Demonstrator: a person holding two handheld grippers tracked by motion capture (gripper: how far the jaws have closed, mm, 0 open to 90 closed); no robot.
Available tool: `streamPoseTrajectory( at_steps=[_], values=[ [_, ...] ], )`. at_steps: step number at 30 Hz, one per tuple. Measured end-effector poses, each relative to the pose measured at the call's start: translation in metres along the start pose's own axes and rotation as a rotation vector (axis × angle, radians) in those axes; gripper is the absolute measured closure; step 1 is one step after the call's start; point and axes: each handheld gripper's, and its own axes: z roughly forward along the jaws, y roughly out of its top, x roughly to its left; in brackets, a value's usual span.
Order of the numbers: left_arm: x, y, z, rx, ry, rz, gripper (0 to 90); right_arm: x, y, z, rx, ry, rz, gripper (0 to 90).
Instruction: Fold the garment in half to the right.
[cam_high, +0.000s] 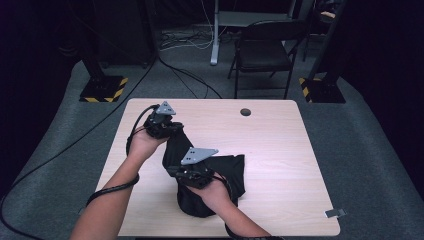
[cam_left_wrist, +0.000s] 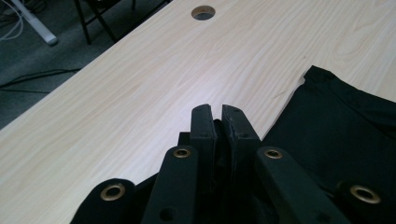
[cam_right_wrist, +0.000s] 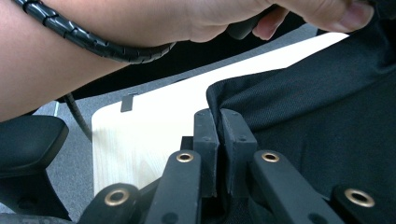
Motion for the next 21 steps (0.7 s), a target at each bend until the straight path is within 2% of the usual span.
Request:
streamPoseTrajectory(
  at_steps=[5,8,10,13,17,18,21],
  values=[
    [-0.005,0.003,0.008,0.003,-0.010,0.009,83.0,-0.003,-0.003,-0.009,0.012,-0.013,0.008,85.6],
    [-0.004,0.002,0.006,0.006,-0.019,0.007,83.0,-0.002,-0.001,-0.011,0.040,-0.017,-0.008,85.5],
    [-0.001,0.002,-0.001,0.003,-0.023,0.000,83.1,0.000,0.003,-0.008,0.059,-0.015,-0.041,85.5],
    [0.006,0.002,-0.018,0.008,-0.001,0.002,83.1,0.005,0.014,0.000,0.072,0.002,-0.085,85.5],
    [0.018,0.005,-0.036,0.045,0.035,-0.010,83.0,0.011,0.030,0.010,0.033,0.027,-0.110,85.4],
    [0.019,0.005,-0.037,0.052,0.041,-0.018,83.0,0.012,0.033,0.011,0.007,0.029,-0.112,85.4],
    [0.012,0.006,-0.028,0.089,0.076,0.011,83.0,0.010,0.030,0.009,-0.025,0.030,-0.085,85.4]
  ],
)
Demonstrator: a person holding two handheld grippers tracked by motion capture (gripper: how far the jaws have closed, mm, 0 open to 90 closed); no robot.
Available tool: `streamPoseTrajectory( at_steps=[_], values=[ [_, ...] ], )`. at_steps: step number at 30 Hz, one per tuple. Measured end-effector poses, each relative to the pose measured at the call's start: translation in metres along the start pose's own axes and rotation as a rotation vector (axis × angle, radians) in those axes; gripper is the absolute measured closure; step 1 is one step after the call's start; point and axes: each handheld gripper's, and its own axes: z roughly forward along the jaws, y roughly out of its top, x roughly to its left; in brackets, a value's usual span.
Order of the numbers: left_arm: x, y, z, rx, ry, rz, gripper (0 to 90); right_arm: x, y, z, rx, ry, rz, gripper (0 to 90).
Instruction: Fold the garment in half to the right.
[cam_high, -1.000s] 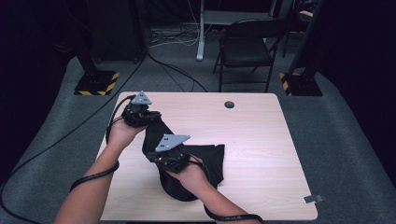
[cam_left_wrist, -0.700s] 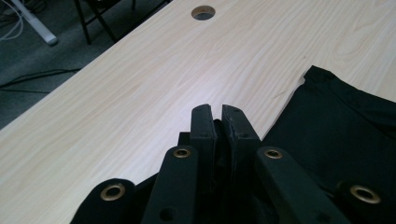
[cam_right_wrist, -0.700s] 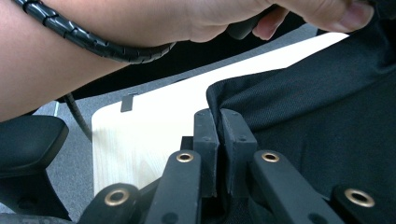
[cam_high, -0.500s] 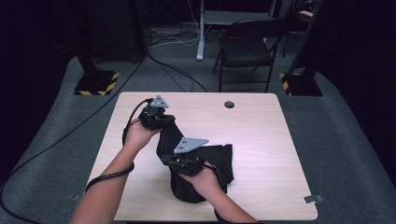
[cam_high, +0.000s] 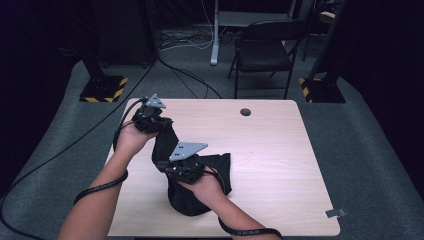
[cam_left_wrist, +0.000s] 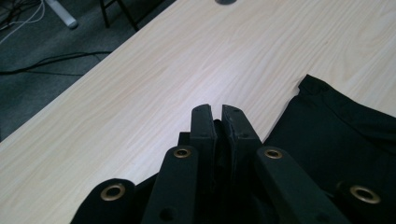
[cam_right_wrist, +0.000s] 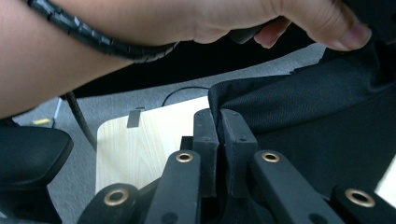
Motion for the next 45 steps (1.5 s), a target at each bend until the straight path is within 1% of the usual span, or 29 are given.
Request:
streamPoseTrajectory(
  at_steps=[1,2,3,6,8,12,13,16,18,19,23,25,27,28,29,30,32,38,45],
  values=[
    [-0.003,0.001,0.005,0.014,0.011,0.013,83.1,-0.001,-0.003,0.000,0.002,-0.001,0.011,85.3],
    [-0.007,0.002,0.010,0.020,0.013,0.016,83.0,-0.002,-0.007,0.000,0.008,-0.006,0.016,85.3],
    [-0.010,0.003,0.016,0.027,0.010,0.016,83.0,-0.002,-0.010,-0.001,0.011,-0.010,0.021,85.3],
    [-0.017,0.006,0.029,0.039,0.002,0.008,83.1,-0.006,-0.019,-0.005,0.004,-0.012,0.058,85.3],
    [-0.021,0.009,0.037,0.052,-0.005,0.015,83.0,-0.009,-0.025,-0.007,0.001,-0.014,0.079,85.3],
    [-0.027,0.011,0.049,0.064,-0.017,0.015,83.0,-0.013,-0.035,-0.010,0.014,-0.018,0.100,85.3],
    [-0.029,0.010,0.053,0.068,-0.022,0.014,83.0,-0.013,-0.039,-0.010,0.028,-0.021,0.098,85.3],
    [-0.031,0.006,0.058,0.065,-0.032,0.002,83.0,-0.014,-0.045,-0.009,0.055,-0.022,0.091,85.2],
    [-0.031,0.005,0.059,0.067,-0.036,0.000,83.0,-0.014,-0.048,-0.009,0.066,-0.020,0.094,85.2],
    [-0.032,0.003,0.061,0.060,-0.040,-0.009,83.0,-0.014,-0.049,-0.009,0.071,-0.021,0.093,85.2],
    [-0.033,0.000,0.063,0.049,-0.045,-0.017,83.0,-0.015,-0.052,-0.009,0.085,-0.018,0.092,85.2],
    [-0.035,-0.002,0.066,0.039,-0.053,-0.024,83.0,-0.015,-0.054,-0.008,0.112,-0.016,0.082,85.2],
    [-0.036,-0.003,0.069,0.043,-0.057,-0.024,83.0,-0.015,-0.056,-0.008,0.132,-0.019,0.070,85.2],
    [-0.036,-0.003,0.069,0.043,-0.057,-0.024,82.9,-0.015,-0.056,-0.008,0.132,-0.019,0.070,85.2],
    [-0.036,-0.004,0.070,0.043,-0.058,-0.024,82.9,-0.016,-0.058,-0.008,0.147,-0.019,0.064,85.2],
    [-0.036,-0.005,0.074,0.039,-0.069,-0.039,82.9,-0.017,-0.060,-0.008,0.151,-0.019,0.067,85.2],
    [-0.036,-0.006,0.078,0.037,-0.078,-0.049,82.9,-0.018,-0.062,-0.009,0.160,-0.020,0.070,85.3],
    [-0.040,-0.008,0.089,0.045,-0.091,-0.056,82.9,-0.021,-0.071,-0.012,0.186,-0.026,0.079,85.2],
    [-0.044,-0.009,0.100,0.056,-0.098,-0.057,82.9,-0.024,-0.080,-0.015,0.203,-0.035,0.090,85.2]
  ],
)
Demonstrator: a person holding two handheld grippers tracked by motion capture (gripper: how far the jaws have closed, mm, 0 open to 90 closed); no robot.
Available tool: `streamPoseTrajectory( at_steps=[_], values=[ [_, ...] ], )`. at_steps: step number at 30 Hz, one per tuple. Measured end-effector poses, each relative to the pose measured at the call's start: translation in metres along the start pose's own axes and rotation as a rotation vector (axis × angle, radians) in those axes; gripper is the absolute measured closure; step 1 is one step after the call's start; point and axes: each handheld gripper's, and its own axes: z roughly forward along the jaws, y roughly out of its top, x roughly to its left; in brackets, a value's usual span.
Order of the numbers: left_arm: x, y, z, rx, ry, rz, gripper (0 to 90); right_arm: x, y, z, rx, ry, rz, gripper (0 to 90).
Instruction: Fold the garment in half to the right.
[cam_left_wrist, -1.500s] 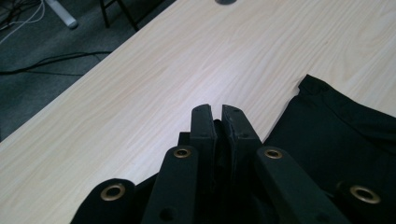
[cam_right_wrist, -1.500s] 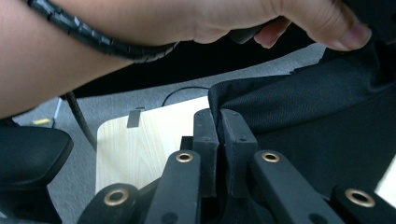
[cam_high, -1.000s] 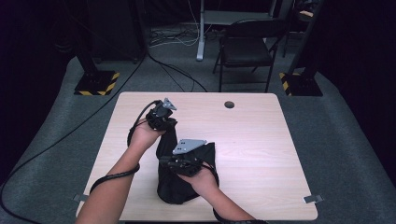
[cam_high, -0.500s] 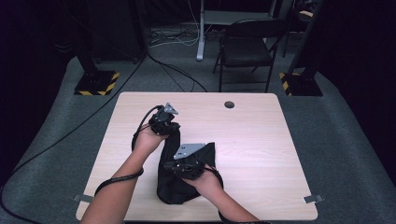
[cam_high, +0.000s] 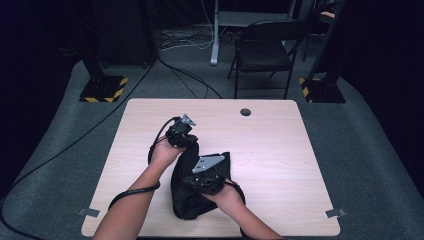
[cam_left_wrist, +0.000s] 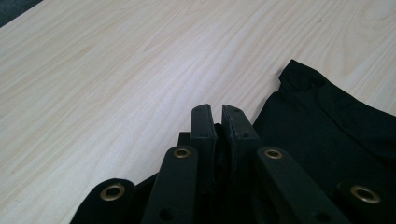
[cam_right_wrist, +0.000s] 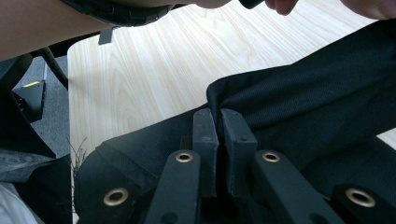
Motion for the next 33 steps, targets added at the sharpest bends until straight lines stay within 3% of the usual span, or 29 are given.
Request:
streamPoseTrajectory(
  at_steps=[19,33],
  values=[
    [-0.009,-0.001,0.020,-0.028,-0.029,-0.029,82.5,-0.003,-0.022,-0.008,0.013,-0.054,0.047,85.1],
    [-0.018,0.002,0.029,-0.045,-0.050,-0.008,82.4,0.006,-0.035,-0.010,0.032,-0.125,0.050,85.0]
  ],
)
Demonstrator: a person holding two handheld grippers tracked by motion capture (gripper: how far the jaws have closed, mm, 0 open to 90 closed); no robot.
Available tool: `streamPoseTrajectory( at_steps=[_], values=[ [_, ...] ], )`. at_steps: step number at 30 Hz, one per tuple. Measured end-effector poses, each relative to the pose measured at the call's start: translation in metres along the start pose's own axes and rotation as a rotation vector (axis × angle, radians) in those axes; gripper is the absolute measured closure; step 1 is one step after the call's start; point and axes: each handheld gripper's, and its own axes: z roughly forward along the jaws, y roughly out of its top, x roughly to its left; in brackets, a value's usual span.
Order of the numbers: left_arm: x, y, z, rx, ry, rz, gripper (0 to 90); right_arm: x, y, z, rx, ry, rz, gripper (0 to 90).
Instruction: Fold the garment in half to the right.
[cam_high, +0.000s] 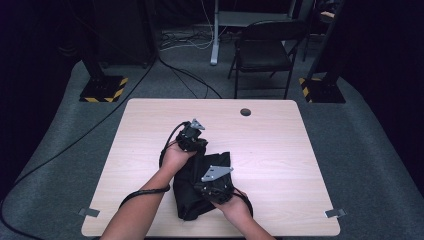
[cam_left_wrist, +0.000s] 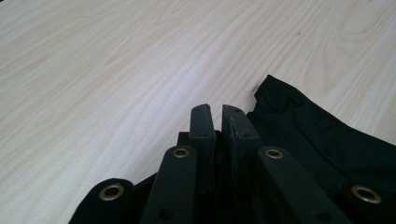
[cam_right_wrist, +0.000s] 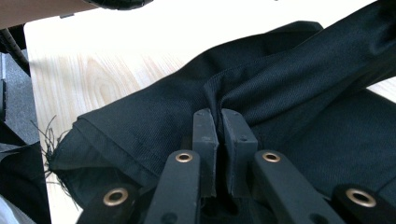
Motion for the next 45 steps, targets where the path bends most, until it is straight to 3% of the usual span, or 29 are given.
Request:
streamPoseTrajectory(
  at_steps=[15,22,27,45],
  values=[
    [-0.009,0.002,0.017,0.013,-0.036,0.017,80.1,0.003,-0.016,-0.003,0.016,-0.051,0.022,84.5],
    [-0.011,0.001,0.022,0.007,-0.080,0.026,71.0,0.005,-0.021,-0.002,0.022,-0.073,0.050,78.6],
    [-0.011,-0.003,0.024,-0.020,-0.109,0.006,61.0,0.006,-0.023,-0.002,0.028,-0.090,0.052,69.3],
    [-0.012,-0.006,0.028,-0.039,-0.139,0.001,39.0,-0.002,-0.032,-0.011,0.030,-0.123,0.099,49.5]
  ],
)
